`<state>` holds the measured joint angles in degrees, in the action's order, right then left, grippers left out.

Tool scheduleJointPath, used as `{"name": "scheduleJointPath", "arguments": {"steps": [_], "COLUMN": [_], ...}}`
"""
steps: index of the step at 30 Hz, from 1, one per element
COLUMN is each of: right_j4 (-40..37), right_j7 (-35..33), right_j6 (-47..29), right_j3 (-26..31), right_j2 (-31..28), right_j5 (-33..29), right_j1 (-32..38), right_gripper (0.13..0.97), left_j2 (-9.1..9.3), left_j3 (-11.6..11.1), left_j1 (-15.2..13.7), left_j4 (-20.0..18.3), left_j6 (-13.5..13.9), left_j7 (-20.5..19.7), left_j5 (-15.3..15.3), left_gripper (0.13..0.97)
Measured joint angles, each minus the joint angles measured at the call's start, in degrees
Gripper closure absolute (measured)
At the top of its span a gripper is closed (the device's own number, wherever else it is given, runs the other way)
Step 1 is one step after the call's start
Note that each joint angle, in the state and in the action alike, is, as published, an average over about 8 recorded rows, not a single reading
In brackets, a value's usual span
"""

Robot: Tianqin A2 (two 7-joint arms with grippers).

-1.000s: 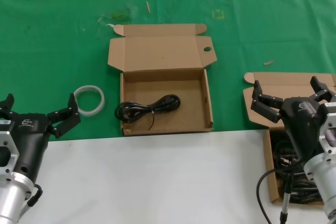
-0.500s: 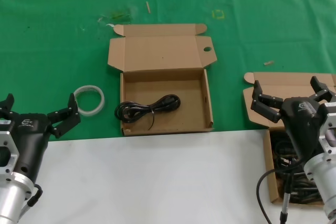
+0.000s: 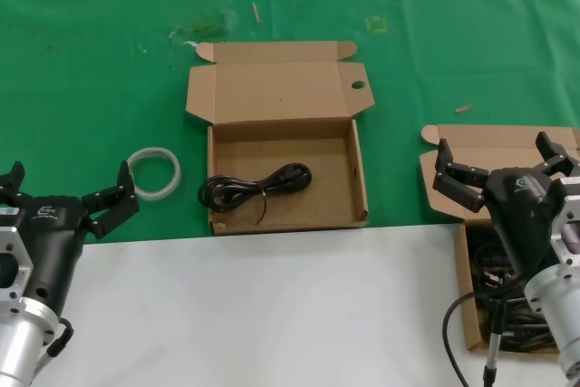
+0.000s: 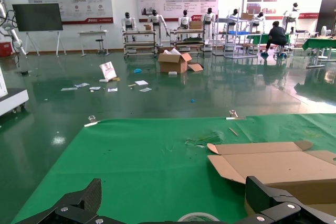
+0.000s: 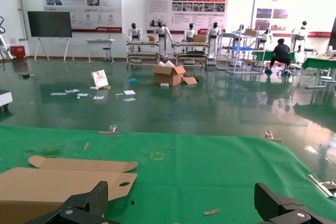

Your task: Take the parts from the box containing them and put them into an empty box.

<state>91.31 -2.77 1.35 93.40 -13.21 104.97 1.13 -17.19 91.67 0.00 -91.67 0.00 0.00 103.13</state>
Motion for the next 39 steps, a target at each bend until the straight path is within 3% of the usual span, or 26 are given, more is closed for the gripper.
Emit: {"name": "scheduleJointPath", "arguments": {"steps": [39], "right_j4": [0.0], "right_j7": [0.0], "right_j6": [0.0], "right_j3": [0.0], "right_j2": [0.0], "right_j5": [0.0], "right_j1": [0.0], "right_gripper": [0.129], "left_j2": [0.0], "left_j3": [0.0], "left_j1": [0.0], "left_j4": [0.0], "left_j6": [0.0], "left_j7": [0.0], "left_j5": [0.0], "left_gripper": [0.132]}}
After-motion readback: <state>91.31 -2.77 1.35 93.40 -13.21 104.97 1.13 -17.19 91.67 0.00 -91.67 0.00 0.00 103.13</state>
